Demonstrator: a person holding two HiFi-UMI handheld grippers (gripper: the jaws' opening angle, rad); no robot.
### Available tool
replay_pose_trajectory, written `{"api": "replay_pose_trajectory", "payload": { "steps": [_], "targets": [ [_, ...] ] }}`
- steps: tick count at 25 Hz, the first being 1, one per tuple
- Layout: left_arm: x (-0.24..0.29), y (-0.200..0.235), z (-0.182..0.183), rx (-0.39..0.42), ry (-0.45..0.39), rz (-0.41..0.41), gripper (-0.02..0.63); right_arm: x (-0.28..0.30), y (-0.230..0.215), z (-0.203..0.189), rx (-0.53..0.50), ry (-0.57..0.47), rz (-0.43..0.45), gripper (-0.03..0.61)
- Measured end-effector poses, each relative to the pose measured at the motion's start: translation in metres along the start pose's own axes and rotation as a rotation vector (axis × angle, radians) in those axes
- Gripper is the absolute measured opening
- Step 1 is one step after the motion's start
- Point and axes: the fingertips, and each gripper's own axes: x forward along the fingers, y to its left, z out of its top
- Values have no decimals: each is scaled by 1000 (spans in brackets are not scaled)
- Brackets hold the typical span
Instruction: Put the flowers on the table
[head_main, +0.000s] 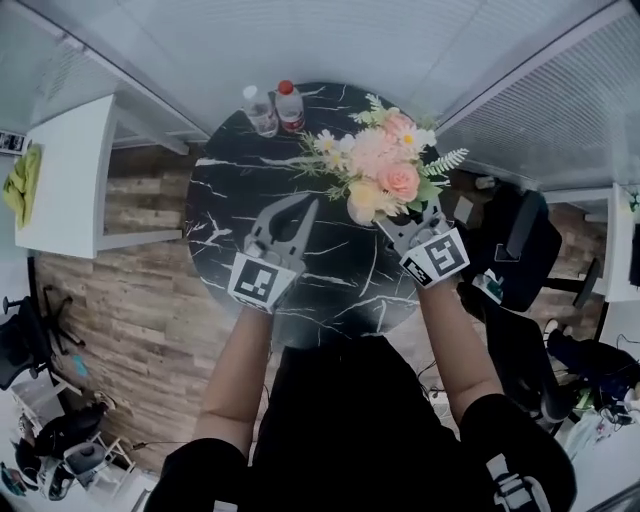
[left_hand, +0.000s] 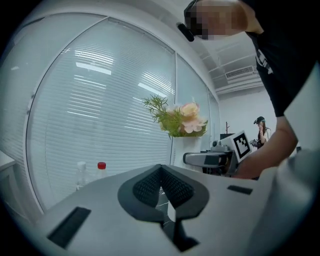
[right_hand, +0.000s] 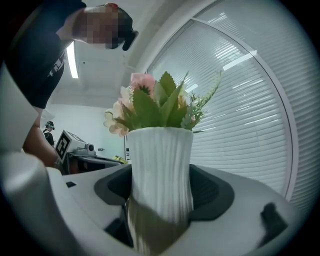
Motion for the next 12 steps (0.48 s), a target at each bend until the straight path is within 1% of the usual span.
{"api": "replay_pose_trajectory", "payload": {
  "steps": [4, 8, 12],
  "targets": [
    [16, 30, -23, -15, -11, -7, 11, 27, -14, -34, -5, -1, -41, 343],
    [29, 48, -50, -35, -14, -13, 11, 44, -25, -70, 2, 8, -73, 342],
    [35, 66, -70, -58, -11, -18, 11, 60, -33, -93, -7, -12, -118, 344]
  ]
}}
